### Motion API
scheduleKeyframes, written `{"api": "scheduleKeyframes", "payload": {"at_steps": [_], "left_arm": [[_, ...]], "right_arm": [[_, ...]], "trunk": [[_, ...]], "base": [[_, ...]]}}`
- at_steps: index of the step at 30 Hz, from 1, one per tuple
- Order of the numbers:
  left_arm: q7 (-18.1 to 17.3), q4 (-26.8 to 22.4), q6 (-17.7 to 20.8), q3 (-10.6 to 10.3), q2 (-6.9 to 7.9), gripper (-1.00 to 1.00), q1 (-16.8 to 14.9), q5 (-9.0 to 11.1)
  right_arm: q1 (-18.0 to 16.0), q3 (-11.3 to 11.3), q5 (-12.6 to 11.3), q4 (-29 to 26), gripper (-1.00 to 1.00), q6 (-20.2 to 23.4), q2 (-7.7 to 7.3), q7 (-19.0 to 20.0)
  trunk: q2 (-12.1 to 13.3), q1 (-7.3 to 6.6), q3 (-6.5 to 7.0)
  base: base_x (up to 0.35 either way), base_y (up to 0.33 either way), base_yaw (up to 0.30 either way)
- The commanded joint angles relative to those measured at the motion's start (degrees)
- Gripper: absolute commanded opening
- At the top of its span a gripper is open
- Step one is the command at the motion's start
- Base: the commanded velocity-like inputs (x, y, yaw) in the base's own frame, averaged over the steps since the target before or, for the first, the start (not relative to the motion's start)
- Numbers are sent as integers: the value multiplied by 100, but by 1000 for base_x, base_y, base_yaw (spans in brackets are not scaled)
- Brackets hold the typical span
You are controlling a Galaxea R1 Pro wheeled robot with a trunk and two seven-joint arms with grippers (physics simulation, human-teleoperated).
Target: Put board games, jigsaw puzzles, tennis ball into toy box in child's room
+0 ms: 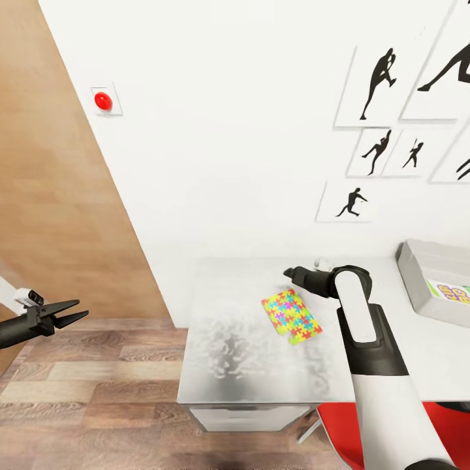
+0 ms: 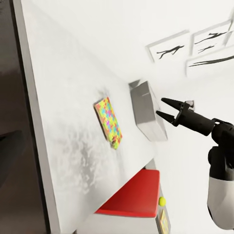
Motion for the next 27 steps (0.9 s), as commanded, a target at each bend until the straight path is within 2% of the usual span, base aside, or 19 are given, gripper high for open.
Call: {"api": "scheduleKeyframes", "payload": {"at_steps": [1, 13, 27], "left_arm": [[-23, 2, 61, -22, 5, 100, -6, 15], [-23, 2, 61, -22, 5, 100, -6, 15], [-23, 2, 61, -24, 5, 100, -6, 15]], "right_arm": [[-6, -6, -60, -4, 100, 21, 3, -91], [-6, -2, -67, 6, 100, 38, 3, -174], [-12, -8, -60, 113, 100, 24, -3, -194]], "trunk": [[-12, 3, -20], [-12, 3, -133], [-12, 3, -264]], "base": [[1, 0, 0], [4, 0, 0], [66, 0, 0]]}}
